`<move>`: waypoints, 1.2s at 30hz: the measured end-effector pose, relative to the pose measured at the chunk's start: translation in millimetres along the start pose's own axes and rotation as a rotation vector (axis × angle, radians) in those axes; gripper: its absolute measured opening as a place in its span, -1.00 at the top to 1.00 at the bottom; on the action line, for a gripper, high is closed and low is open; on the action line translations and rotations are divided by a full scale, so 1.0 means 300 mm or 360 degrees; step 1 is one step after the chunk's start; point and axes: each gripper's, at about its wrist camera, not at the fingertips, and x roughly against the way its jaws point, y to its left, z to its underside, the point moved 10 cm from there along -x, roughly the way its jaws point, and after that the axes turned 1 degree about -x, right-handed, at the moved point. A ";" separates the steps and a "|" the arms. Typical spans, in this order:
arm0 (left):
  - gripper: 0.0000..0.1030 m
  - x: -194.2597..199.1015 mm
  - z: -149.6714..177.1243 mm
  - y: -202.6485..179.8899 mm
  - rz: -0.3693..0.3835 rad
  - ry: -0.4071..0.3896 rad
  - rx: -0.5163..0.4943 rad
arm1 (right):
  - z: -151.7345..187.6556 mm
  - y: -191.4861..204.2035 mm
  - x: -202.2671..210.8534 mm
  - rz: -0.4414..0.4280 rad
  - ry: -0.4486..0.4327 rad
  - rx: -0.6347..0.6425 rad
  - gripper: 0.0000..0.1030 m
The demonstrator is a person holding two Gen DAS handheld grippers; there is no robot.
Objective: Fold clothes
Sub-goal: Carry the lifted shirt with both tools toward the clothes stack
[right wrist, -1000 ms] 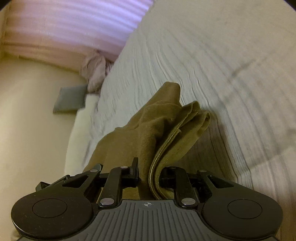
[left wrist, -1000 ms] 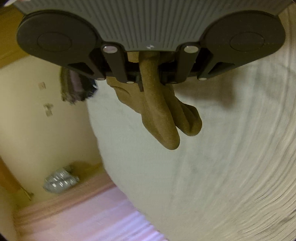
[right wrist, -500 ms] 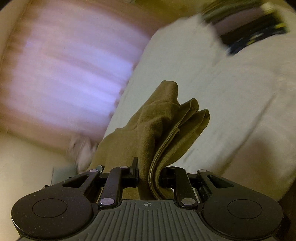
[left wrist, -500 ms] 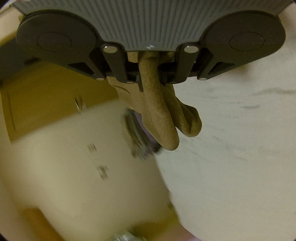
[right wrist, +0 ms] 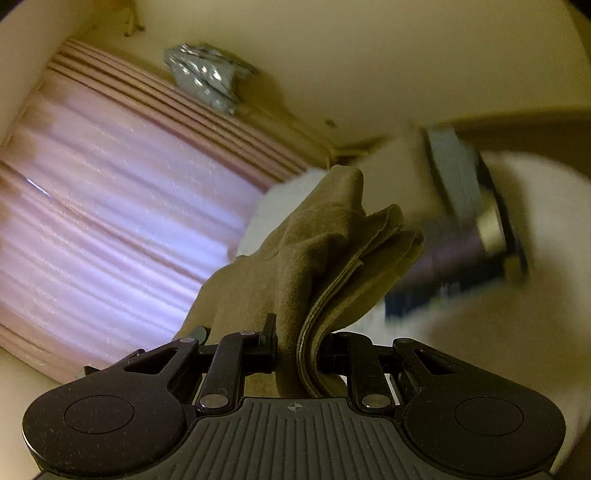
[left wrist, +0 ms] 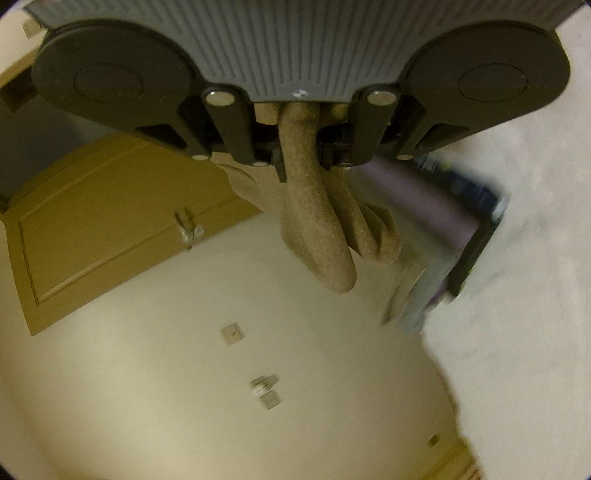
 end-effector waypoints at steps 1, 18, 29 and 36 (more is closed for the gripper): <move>0.82 -0.066 -0.069 -0.013 0.0008 -0.0023 -0.0024 | -0.074 -0.001 -0.026 -0.0017 -0.0020 0.0028 0.66; 0.81 -0.589 -0.377 0.269 -0.0088 -0.0029 -0.0042 | -0.440 -0.307 -0.452 -0.0078 0.0000 0.0032 0.66; 0.43 -0.698 -0.352 0.484 -0.0293 0.0036 -0.0052 | -0.392 -0.523 -0.534 0.0166 -0.0022 -0.0047 0.28; 0.53 -0.541 -0.454 0.428 -0.0629 -0.0187 -0.0181 | -0.449 -0.418 -0.393 0.0501 -0.0237 0.0299 0.08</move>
